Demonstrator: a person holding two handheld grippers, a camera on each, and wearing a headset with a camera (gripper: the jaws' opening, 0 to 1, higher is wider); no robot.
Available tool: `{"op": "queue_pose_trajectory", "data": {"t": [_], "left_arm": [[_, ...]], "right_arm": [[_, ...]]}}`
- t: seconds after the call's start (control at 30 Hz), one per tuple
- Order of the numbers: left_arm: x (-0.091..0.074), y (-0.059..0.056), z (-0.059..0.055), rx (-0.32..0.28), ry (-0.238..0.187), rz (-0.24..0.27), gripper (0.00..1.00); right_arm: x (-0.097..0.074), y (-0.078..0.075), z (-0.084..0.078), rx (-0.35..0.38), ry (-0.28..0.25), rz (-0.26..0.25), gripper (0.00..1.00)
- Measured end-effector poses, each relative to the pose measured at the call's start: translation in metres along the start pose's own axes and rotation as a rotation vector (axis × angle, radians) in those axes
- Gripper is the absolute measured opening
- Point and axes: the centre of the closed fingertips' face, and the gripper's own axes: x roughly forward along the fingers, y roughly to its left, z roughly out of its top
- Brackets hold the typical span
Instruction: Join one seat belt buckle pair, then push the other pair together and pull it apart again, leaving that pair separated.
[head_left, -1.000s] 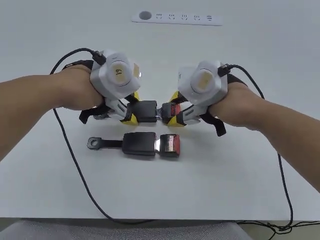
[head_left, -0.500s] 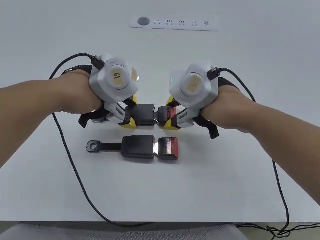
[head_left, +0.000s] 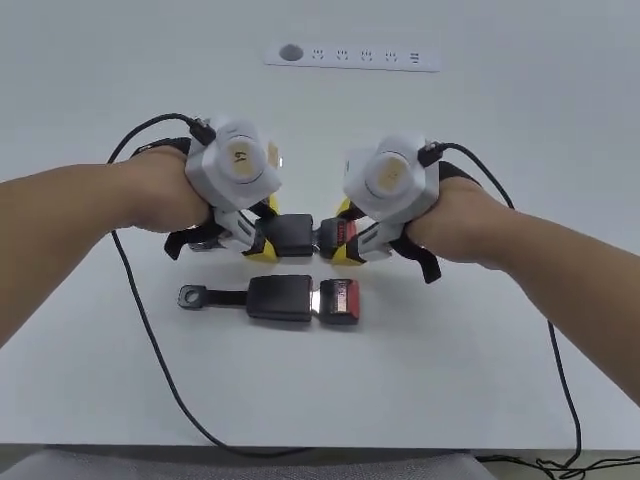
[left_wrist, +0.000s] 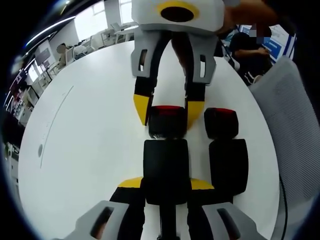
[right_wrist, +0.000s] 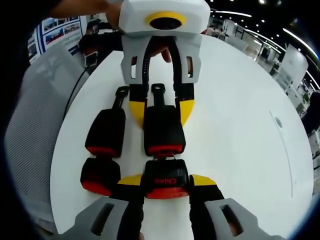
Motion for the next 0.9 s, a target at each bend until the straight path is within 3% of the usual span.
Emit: {"op": "queue_pose_trajectory", "data": {"t": [0.17, 0.23, 0.57, 0.9], "left_arm": [[0.000, 0.001, 0.000, -0.002, -0.004, 0.000, 0.32], [0.000, 0.001, 0.000, -0.002, -0.006, 0.000, 0.32], [0.001, 0.002, 0.000, -0.012, -0.007, 0.007, 0.32], [0.001, 0.002, 0.002, -0.018, -0.016, 0.006, 0.33]], "right_arm": [[-0.008, -0.002, -0.012, 0.005, 0.019, -0.005, 0.31], [-0.008, 0.000, -0.011, 0.032, -0.015, 0.004, 0.31], [-0.020, -0.006, -0.033, 0.055, 0.004, -0.033, 0.32], [-0.047, -0.009, -0.081, 0.114, 0.036, -0.064, 0.33]]}}
